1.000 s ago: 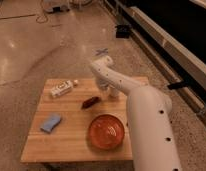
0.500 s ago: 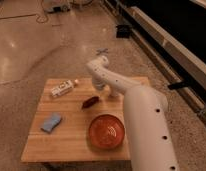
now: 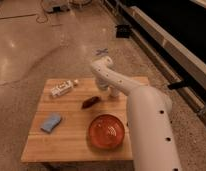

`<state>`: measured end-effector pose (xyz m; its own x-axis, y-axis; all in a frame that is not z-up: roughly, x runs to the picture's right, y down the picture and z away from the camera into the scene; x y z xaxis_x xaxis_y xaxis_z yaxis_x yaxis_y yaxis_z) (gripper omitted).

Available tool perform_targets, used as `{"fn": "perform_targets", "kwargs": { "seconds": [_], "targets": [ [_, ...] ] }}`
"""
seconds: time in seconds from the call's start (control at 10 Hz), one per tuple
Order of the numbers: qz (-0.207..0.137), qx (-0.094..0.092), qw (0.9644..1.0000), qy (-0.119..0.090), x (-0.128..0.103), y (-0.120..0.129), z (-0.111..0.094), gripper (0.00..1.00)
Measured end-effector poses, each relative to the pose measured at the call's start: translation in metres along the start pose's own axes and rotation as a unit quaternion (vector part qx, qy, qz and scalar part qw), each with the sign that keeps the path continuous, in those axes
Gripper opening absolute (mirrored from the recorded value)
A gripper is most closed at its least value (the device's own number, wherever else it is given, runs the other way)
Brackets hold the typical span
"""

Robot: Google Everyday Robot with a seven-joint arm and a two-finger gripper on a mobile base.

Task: Drag the pepper across the table

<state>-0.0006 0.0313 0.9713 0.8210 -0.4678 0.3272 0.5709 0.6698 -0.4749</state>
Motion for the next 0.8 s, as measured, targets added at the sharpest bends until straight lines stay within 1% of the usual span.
{"fn": "perform_targets", "kwargs": {
  "seconds": [0.1,0.2,0.3,0.4,0.5,0.6,0.7,0.8],
  "targets": [
    [0.002,0.000,1.0000,0.001,0.005,0.004,-0.001,0.47],
    [0.000,0.000,1.0000,0.001,0.009,0.005,-0.002,0.57],
    [-0.008,-0.004,1.0000,-0.003,0.005,0.005,0.001,0.69],
    [-0.016,-0.008,0.9998,-0.005,-0.002,0.002,0.003,0.77],
    [-0.026,-0.012,0.9996,-0.008,-0.014,-0.003,0.006,0.80],
    [-0.037,-0.018,0.9991,-0.012,-0.030,-0.011,0.010,0.80],
    [-0.043,-0.021,0.9987,-0.017,-0.040,-0.015,0.013,0.80],
    [-0.048,-0.024,0.9984,-0.018,-0.042,-0.015,0.015,0.80]
  ]
}}
